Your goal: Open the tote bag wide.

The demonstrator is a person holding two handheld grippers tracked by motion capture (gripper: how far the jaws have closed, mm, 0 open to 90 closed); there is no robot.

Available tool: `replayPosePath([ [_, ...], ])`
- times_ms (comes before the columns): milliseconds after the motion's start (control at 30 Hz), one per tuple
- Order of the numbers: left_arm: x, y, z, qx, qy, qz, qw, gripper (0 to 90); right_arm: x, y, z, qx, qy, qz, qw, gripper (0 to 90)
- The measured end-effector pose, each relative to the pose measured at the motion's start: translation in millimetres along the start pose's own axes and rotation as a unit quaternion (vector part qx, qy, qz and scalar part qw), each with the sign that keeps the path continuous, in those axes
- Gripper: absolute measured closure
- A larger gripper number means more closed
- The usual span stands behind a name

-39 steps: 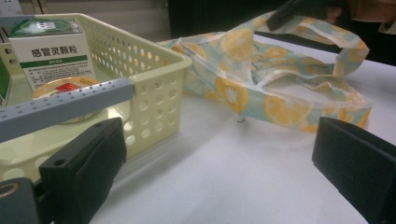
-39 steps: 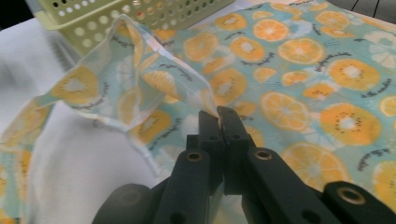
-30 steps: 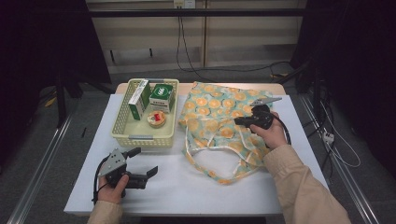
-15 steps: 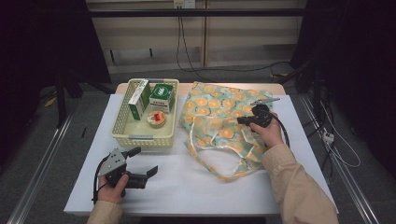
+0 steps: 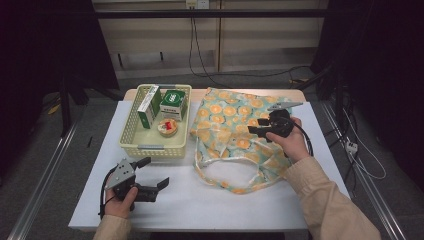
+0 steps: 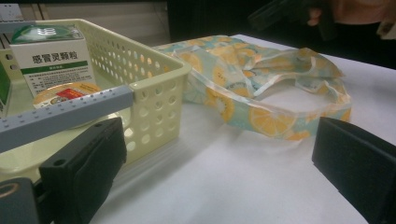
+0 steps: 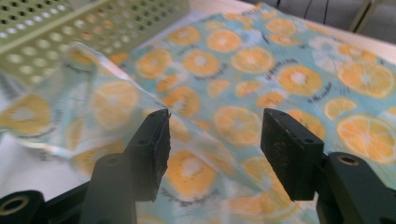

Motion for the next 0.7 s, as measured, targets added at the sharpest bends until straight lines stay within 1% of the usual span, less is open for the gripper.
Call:
replayPosePath([
  [67, 0.3, 0.2, -0.4, -0.001, -0.001, -0.001, 1.0, 2.6, 6.5, 13.3, -2.8, 0.011, 0.009, -0.018, 0.9997, 41.7],
  [100, 1.1, 1.0, -0.7, -0.008, 0.003, 0.0, 1.0, 2.6, 9.2, 19.7, -2.8, 0.019, 0.008, -0.027, 0.9994, 41.8],
  [133, 1.1, 0.9, -1.0, -0.007, 0.001, 0.0, 1.0, 2.7, 10.9, 26.5, -1.3, 0.021, 0.008, -0.038, 0.999, 42.0],
  [200, 1.0, 0.0, -1.6, -0.003, -0.002, -0.001, 1.0, 2.6, 12.4, 38.2, 5.5, 0.031, 0.02, -0.056, 0.9977, 44.4],
  [267, 1.0, -0.5, -1.8, 0.001, -0.005, -0.001, 1.0, 2.6, 11.1, 47.5, 15.3, 0.048, 0.036, -0.066, 0.996, 47.0],
  [333, 0.9, -0.6, -1.8, 0.002, -0.006, -0.002, 1.0, 2.6, 8.5, 53.8, 26.4, 0.056, 0.05, -0.074, 0.9945, 51.5],
  [367, 1.0, -0.5, -1.9, 0.0, -0.005, -0.001, 1.0, 2.7, 6.9, 55.7, 31.9, 0.062, 0.057, -0.076, 0.9936, 52.7],
  [433, 0.8, -0.5, -1.9, 0.0, -0.005, -0.001, 1.0, 2.7, 3.9, 57.4, 41.8, 0.08, 0.072, -0.068, 0.9919, 54.1],
  [533, 0.7, 0.3, -1.1, -0.006, 0.001, 0.001, 1.0, 2.7, 0.5, 56.8, 54.3, 0.092, 0.097, -0.064, 0.9889, 55.0],
  [567, 0.5, 0.1, -0.8, -0.006, 0.002, 0.001, 1.0, 2.7, -0.5, 56.0, 58.1, 0.095, 0.105, -0.063, 0.9879, 55.5],
  [667, 0.2, 0.0, -0.5, -0.007, 0.004, 0.002, 1.0, 2.6, -2.6, 52.8, 68.5, 0.101, 0.115, -0.053, 0.9868, 58.9],
  [700, 0.2, 0.0, -0.5, -0.007, 0.004, 0.002, 1.0, 2.7, -2.8, 51.4, 70.2, 0.104, 0.113, -0.045, 0.987, 62.3],
])
Point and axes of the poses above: each handheld gripper's, and its own axes: x roughly backward along the jaws, z roughly out of its underside, y roughly to its left, the point moved 3 cm from there along -x, roughly forward along the jaws, and after that the axes turned 10 degrees about -y, right-handed, at the moved point
